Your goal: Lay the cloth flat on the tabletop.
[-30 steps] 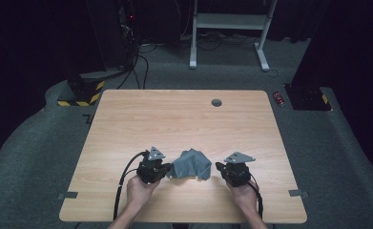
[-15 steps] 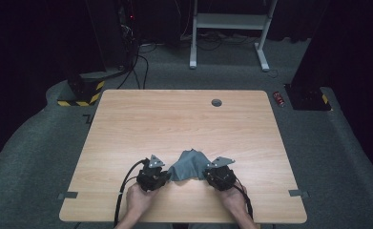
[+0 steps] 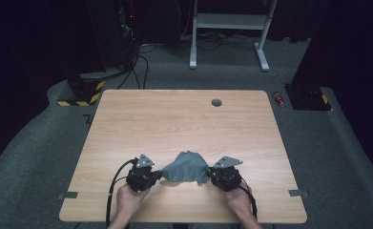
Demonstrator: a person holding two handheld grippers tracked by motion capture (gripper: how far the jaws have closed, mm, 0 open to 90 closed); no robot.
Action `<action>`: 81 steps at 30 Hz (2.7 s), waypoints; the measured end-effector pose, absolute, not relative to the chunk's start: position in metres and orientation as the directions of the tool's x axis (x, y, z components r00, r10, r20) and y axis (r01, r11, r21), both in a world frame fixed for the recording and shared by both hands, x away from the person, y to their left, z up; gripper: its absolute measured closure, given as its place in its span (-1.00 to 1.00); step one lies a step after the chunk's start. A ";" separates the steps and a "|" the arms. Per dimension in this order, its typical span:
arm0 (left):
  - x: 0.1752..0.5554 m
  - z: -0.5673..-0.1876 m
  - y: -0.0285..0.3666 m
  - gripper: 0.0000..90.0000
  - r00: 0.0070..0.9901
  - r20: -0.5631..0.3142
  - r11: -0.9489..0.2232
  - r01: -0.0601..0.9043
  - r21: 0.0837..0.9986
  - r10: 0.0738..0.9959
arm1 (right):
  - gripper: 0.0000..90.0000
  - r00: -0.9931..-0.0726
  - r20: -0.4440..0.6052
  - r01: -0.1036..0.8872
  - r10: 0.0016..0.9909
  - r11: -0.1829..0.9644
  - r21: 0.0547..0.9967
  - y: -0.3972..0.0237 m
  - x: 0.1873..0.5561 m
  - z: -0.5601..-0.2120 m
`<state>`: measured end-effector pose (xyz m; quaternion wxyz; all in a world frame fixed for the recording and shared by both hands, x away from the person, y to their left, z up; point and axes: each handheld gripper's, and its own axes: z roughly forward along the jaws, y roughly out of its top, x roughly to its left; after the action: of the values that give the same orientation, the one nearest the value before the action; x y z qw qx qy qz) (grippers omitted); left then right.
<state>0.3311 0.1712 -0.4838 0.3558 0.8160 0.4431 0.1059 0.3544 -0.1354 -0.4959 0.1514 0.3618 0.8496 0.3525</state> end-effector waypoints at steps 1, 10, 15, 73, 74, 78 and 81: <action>0.331 -0.486 0.174 0.96 0.579 -0.148 -0.352 0.658 0.666 0.802 | 0.48 -0.687 -0.002 0.515 0.727 0.489 0.704 -0.133 0.355 -0.498; 0.325 -0.507 0.186 0.91 0.535 -0.139 -0.336 0.690 0.641 0.834 | 0.94 -0.697 0.015 0.548 0.716 0.520 0.656 -0.122 0.361 -0.510; 0.320 -0.513 0.191 0.53 0.506 -0.140 -0.296 0.682 0.669 0.851 | 0.96 -0.705 0.017 0.528 0.709 0.509 0.680 -0.125 0.359 -0.501; 0.313 -0.527 0.187 -0.12 0.463 0.001 -0.302 0.575 0.760 0.886 | 0.99 -0.794 0.059 0.482 0.605 0.568 0.666 -0.068 0.385 -0.488; 0.313 -0.527 0.187 -0.12 0.463 0.001 -0.301 0.575 0.761 0.886 | 0.99 -0.795 0.040 0.471 0.606 0.574 0.670 -0.072 0.380 -0.483; 0.313 -0.527 0.187 -0.12 0.463 0.001 -0.301 0.575 0.761 0.886 | 0.98 -0.783 -0.001 0.463 0.621 0.584 0.667 -0.101 0.360 -0.464; 0.313 -0.527 0.187 -0.12 0.462 0.000 -0.300 0.575 0.761 0.887 | 0.98 -0.764 -0.006 0.495 0.646 0.591 0.636 -0.122 0.348 -0.465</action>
<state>0.3130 0.1871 -0.5273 0.3584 0.7764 0.4707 0.2173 0.3484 -0.1221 -0.4646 0.1188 0.3226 0.8841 0.3165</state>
